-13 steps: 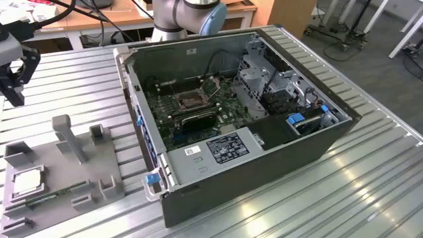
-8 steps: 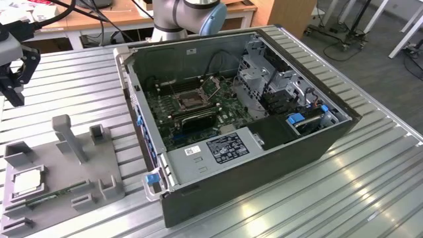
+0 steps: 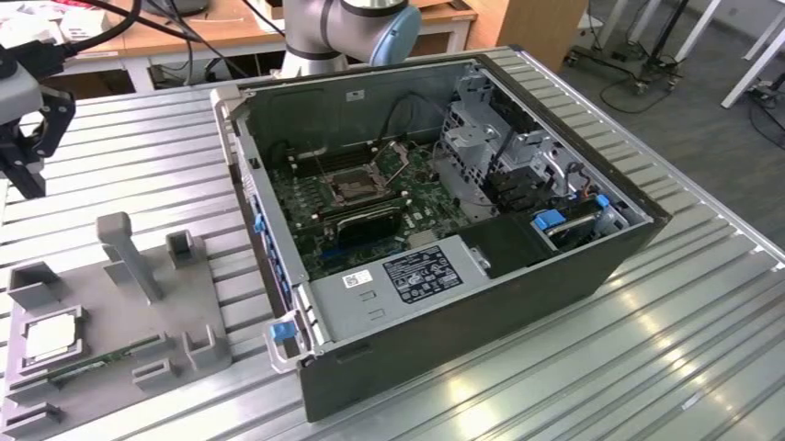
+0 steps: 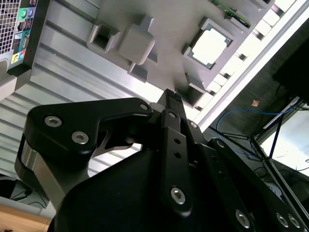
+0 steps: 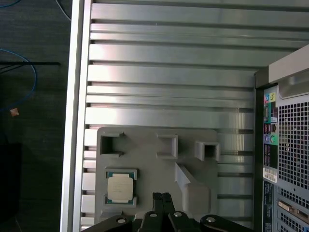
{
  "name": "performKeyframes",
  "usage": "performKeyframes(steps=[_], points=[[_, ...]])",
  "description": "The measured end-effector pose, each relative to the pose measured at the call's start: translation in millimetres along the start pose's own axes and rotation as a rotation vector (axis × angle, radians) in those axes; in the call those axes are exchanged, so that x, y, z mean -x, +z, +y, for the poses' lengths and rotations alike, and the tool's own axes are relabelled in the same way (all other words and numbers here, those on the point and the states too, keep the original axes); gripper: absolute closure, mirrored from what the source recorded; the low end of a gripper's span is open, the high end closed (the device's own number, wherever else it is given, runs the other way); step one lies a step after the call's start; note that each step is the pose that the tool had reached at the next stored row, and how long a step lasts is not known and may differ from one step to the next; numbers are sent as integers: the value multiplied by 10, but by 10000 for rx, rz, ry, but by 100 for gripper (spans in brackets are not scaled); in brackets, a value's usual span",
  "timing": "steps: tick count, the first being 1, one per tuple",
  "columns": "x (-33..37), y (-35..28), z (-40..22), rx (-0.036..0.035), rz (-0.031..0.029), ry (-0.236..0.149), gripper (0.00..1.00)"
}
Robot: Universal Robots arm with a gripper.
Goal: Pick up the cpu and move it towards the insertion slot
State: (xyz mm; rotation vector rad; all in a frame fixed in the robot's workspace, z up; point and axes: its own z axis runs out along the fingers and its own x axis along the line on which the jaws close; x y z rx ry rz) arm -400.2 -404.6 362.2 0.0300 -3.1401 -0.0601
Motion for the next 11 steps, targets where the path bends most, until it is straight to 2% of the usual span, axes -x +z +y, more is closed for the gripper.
performKeyframes(steps=[11], points=[[-3,41,-1,0,1,0,89]])
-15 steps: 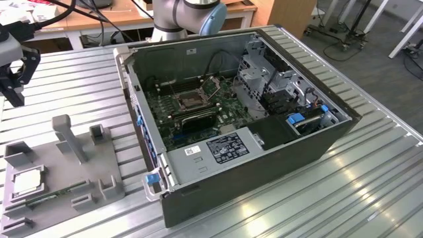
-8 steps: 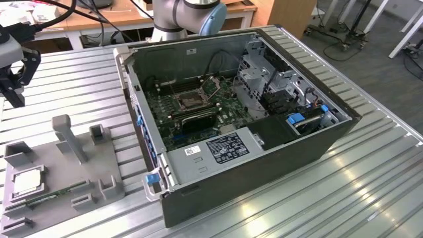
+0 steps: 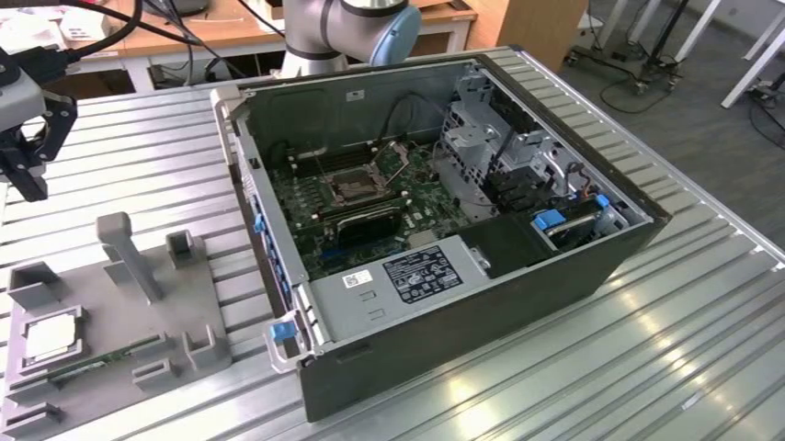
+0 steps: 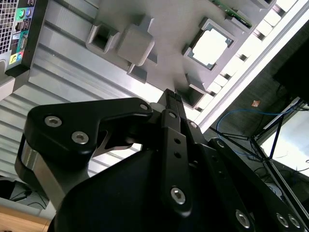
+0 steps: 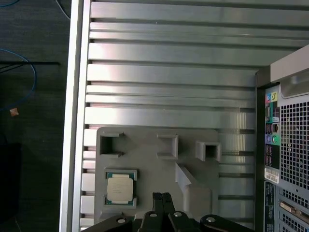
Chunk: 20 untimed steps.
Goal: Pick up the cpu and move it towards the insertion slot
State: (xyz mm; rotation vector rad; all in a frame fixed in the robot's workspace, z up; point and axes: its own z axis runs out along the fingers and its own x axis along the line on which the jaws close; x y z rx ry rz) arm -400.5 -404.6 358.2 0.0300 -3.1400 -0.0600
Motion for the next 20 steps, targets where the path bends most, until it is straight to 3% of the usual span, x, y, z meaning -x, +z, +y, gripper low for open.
performKeyframes(steps=[20], points=[[0,59,-2,0,0,0,89]])
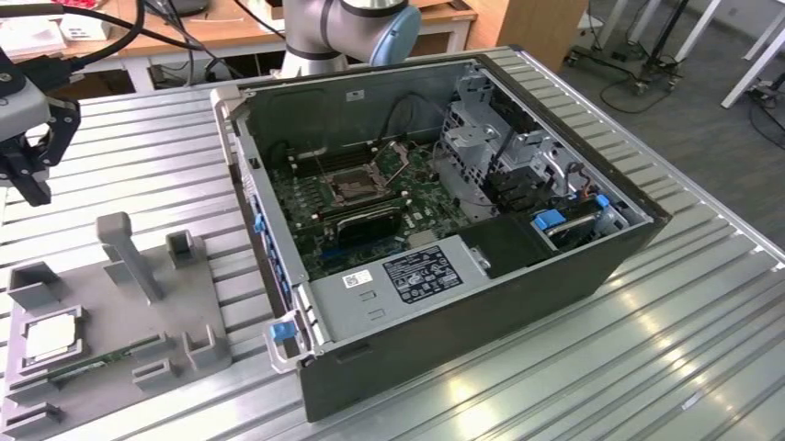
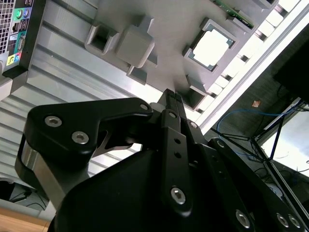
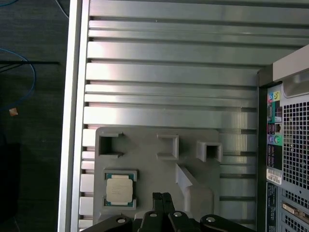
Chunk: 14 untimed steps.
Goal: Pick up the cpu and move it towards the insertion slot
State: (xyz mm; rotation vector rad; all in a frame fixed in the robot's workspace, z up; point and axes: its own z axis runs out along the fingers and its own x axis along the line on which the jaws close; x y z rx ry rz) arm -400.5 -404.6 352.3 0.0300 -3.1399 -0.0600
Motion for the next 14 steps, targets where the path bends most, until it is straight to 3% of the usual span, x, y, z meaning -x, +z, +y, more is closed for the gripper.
performKeyframes(steps=[6,14], points=[[-4,0,-15,0,-1,-1,89],[-10,-2,-82,1,-1,0,89]])
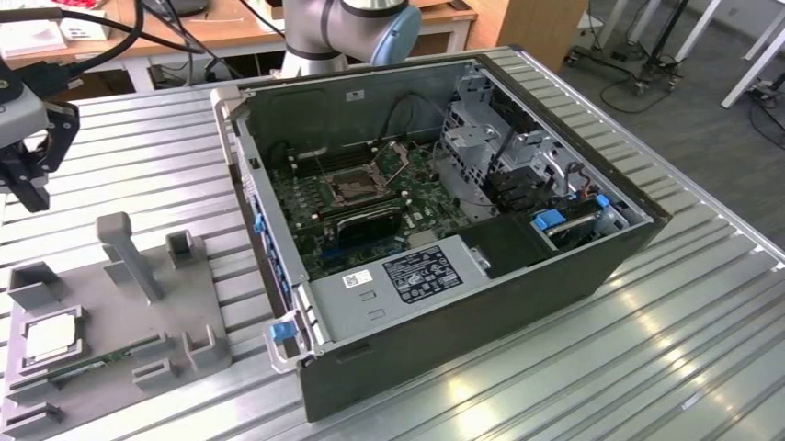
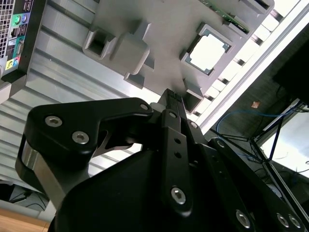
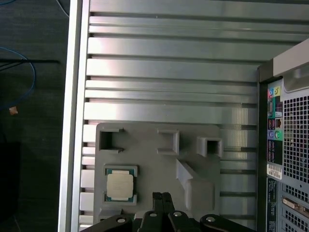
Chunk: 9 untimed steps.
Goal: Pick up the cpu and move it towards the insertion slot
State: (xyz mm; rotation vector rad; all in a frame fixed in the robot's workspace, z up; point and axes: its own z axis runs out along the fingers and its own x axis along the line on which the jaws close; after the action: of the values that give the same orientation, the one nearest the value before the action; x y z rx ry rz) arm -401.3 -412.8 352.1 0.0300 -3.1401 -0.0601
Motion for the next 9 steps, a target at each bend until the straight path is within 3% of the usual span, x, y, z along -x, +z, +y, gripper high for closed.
performKeyframes(steps=[9], points=[[-4,-3,-84,-1,1,0,89]])
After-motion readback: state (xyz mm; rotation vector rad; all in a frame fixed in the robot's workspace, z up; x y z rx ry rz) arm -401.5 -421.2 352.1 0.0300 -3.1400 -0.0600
